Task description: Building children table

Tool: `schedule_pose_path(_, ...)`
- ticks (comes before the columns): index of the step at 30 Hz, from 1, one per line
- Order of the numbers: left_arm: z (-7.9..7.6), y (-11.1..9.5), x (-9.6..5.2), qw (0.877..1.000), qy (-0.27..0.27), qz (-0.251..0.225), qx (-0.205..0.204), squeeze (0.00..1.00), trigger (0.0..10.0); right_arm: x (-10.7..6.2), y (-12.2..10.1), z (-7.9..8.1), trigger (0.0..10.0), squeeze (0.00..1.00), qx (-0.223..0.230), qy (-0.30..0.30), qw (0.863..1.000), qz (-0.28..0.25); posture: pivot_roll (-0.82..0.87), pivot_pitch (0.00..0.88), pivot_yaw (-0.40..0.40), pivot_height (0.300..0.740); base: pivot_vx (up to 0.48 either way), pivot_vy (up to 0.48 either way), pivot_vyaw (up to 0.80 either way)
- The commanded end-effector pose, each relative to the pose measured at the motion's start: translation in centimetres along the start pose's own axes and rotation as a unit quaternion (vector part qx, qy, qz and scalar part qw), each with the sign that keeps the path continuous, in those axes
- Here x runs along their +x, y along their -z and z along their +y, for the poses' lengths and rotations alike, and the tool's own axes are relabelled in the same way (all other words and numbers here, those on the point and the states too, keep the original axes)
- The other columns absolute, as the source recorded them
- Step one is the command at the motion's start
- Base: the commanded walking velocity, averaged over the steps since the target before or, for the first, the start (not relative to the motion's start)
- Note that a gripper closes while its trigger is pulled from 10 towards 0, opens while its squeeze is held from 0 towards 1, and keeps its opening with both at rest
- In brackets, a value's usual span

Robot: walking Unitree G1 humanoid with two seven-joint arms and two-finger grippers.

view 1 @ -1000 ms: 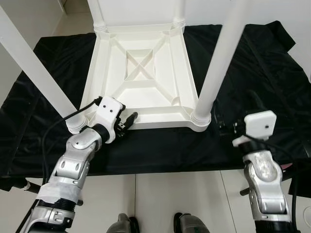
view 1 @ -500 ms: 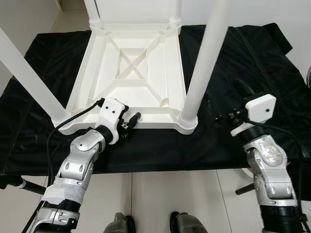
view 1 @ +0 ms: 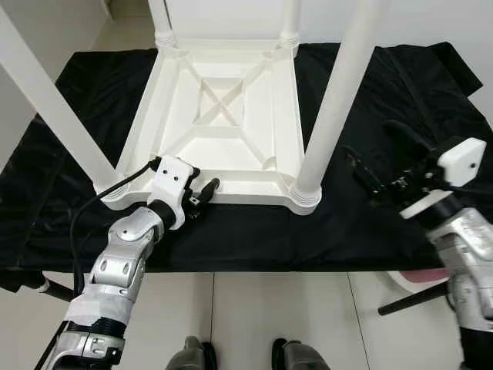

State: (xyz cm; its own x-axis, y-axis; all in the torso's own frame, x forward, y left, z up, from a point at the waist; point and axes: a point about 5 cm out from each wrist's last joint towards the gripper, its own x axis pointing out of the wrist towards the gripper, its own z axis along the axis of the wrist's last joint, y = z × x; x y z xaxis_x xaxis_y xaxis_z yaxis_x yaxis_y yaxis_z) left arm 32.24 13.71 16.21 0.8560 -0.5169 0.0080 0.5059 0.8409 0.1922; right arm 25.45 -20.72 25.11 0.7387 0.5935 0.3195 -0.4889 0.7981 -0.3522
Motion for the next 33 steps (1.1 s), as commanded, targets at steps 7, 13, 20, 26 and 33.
schedule_pose_path(7, 0.6, 0.5, -0.2, 0.999, -0.033, 0.015, 0.010, 0.00, 10.0, 0.6, -0.3, 0.7, 10.0, 0.00, 0.012, -0.082, 0.997, 0.005, -0.10, 0.134, 0.087, 0.740, 0.000, 0.000, 0.00)
schedule_pose_path(13, 0.9, 0.3, -0.2, 0.999, -0.039, 0.009, 0.012, 0.00, 10.0, 2.7, -0.7, 1.5, 10.0, 0.00, 0.035, -0.109, 0.993, -0.013, -0.09, 0.130, 0.067, 0.740, 0.000, 0.000, 0.00)
schedule_pose_path(20, 1.0, 0.3, 0.0, 0.999, -0.050, 0.005, 0.005, 0.00, 10.0, 5.0, -1.1, 2.1, 10.0, 0.00, 0.033, -0.076, 0.995, -0.052, -0.08, 0.130, 0.050, 0.740, 0.000, 0.000, 0.00)
schedule_pose_path(26, 1.2, 0.6, 1.1, 0.993, -0.114, 0.016, -0.036, 0.00, 10.0, 6.3, -2.2, 2.9, 7.9, 0.00, 0.052, -0.026, 0.995, -0.081, -0.07, 0.144, 0.038, 0.740, 0.000, 0.000, 0.00)
schedule_pose_path(33, 2.1, 1.1, 1.1, 0.982, -0.177, 0.027, -0.059, 0.00, 10.0, 6.0, -2.5, 3.5, 9.3, 0.00, 0.073, 0.024, 0.993, -0.089, -0.08, 0.134, 0.043, 0.740, 0.000, 0.000, 0.00)
